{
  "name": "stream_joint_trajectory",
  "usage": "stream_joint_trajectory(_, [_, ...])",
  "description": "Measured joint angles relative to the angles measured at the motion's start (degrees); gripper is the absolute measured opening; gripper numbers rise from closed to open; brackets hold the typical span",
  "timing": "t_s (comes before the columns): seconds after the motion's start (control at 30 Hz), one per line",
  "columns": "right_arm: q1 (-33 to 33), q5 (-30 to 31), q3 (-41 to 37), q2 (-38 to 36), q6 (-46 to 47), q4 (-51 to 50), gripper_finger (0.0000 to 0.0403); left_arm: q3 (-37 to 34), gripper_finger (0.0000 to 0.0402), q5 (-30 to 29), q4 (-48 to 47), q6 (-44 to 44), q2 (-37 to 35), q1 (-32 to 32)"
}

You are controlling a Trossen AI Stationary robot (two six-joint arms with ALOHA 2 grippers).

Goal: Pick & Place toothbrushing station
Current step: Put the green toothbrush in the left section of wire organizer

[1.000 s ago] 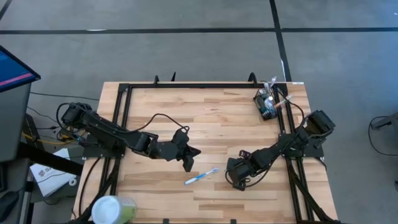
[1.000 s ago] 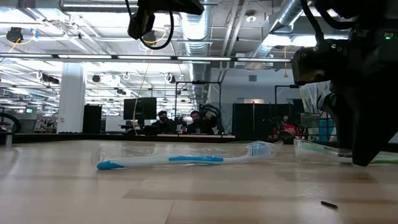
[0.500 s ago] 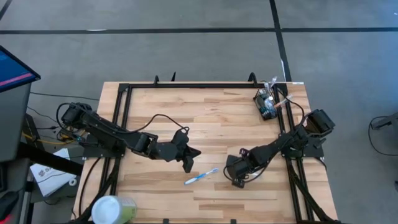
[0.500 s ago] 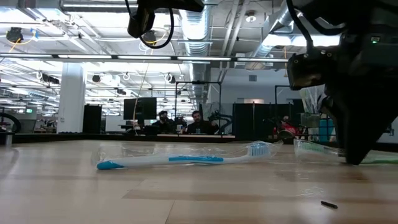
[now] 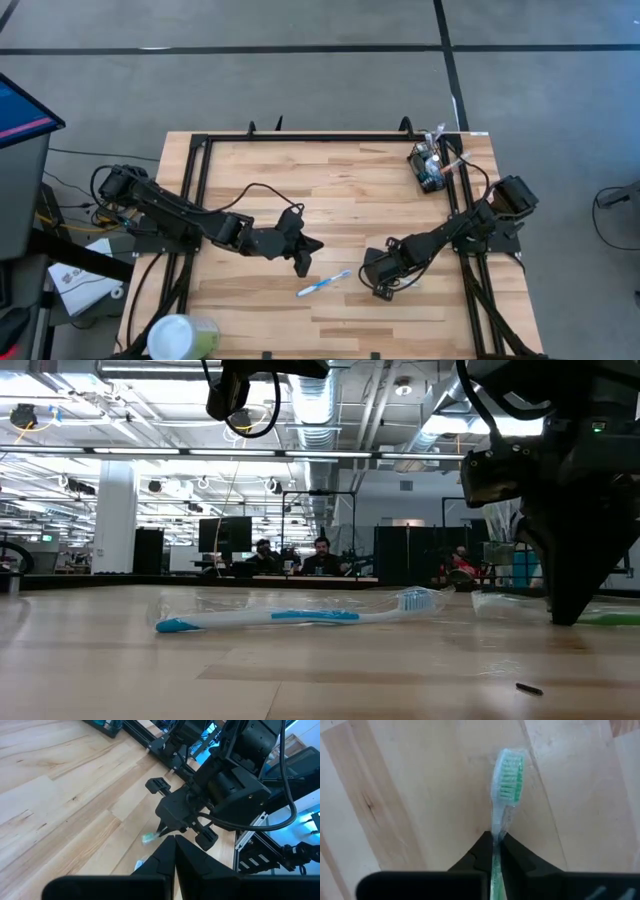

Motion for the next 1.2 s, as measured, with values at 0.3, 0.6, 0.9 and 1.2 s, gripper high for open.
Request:
stream_joint_trajectory(0.3, [0.25, -1.73, 7.54, 0.30, -4.16, -9.09, 0.0007, 0.00, 0.0002, 0.00, 0.27, 0.00, 0.00, -0.07])
stream_joint_trajectory(0.6, [-1.64, 4.49, 19.49, 0.24, -9.78, -19.90, 0.0003, 0.00, 0.0002, 0.00, 0.46, 0.00, 0.00, -0.07])
stream_joint_trajectory(0.9, [-5.17, 10.98, 30.52, 0.15, -14.65, -30.38, 0.0001, 0.00, 0.0002, -0.01, 1.02, -0.02, 0.00, -0.09])
stream_joint_trajectory(1.2, [-9.95, 14.70, 34.26, -4.53, -16.09, -35.06, 0.0001, 0.00, 0.0002, -0.22, 1.36, -0.05, 0.00, -0.90])
